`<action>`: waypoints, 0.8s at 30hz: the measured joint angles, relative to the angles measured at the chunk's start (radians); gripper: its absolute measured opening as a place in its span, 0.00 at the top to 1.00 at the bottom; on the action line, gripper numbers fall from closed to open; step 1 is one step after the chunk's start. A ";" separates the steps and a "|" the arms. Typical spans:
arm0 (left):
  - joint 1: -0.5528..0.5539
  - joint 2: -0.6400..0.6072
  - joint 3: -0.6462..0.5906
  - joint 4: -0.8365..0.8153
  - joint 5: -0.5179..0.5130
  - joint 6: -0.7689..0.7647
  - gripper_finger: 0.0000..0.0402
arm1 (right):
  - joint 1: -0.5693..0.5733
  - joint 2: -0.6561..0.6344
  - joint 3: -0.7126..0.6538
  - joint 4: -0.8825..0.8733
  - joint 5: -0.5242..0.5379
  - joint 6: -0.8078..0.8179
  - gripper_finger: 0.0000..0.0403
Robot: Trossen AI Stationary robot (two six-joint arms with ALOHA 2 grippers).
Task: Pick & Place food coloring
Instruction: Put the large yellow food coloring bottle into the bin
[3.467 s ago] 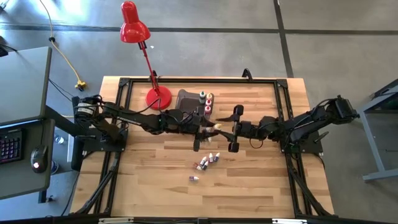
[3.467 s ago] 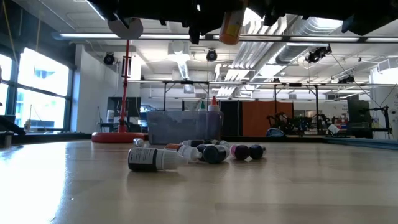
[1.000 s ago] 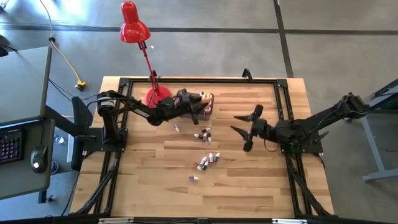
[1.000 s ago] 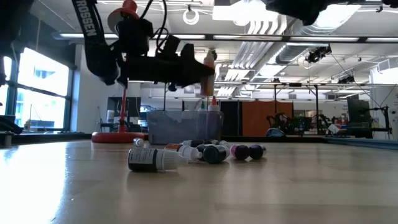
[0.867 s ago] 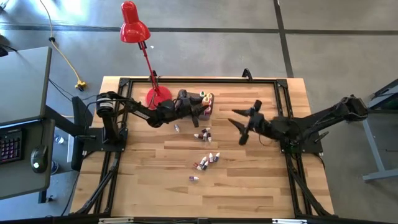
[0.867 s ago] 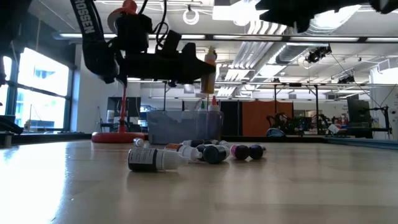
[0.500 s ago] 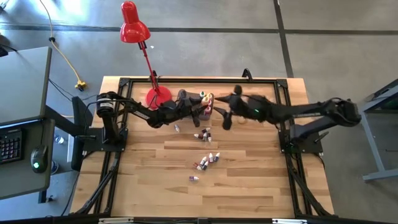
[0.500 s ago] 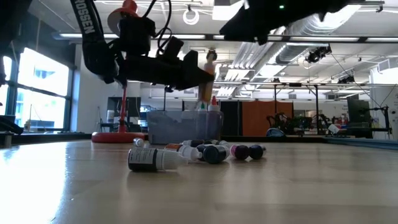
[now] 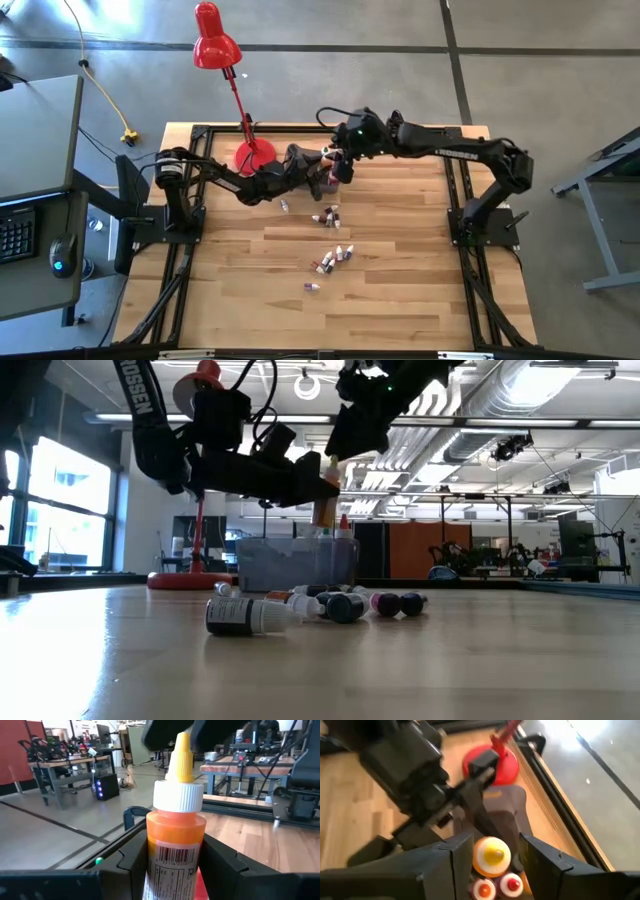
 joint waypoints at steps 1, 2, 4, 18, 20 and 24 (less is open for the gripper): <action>0.000 0.000 0.000 0.001 0.000 0.000 0.64 | -0.001 0.008 0.011 -0.016 0.015 -0.006 0.63; 0.000 0.000 0.000 0.001 -0.001 0.000 0.64 | -0.001 0.015 0.017 -0.025 0.030 -0.015 0.63; 0.000 0.000 0.000 0.001 -0.001 0.000 0.64 | 0.000 0.018 0.023 -0.038 0.042 -0.044 0.62; 0.001 0.000 0.000 0.086 0.075 -0.001 0.64 | 0.003 0.026 0.016 -0.060 -0.004 -0.084 0.49; 0.001 0.000 0.000 0.093 0.077 -0.002 0.64 | 0.003 0.025 0.016 -0.050 -0.003 -0.083 0.49; 0.001 0.000 0.000 0.084 0.077 -0.009 0.64 | 0.003 0.026 0.016 -0.038 0.019 -0.077 0.50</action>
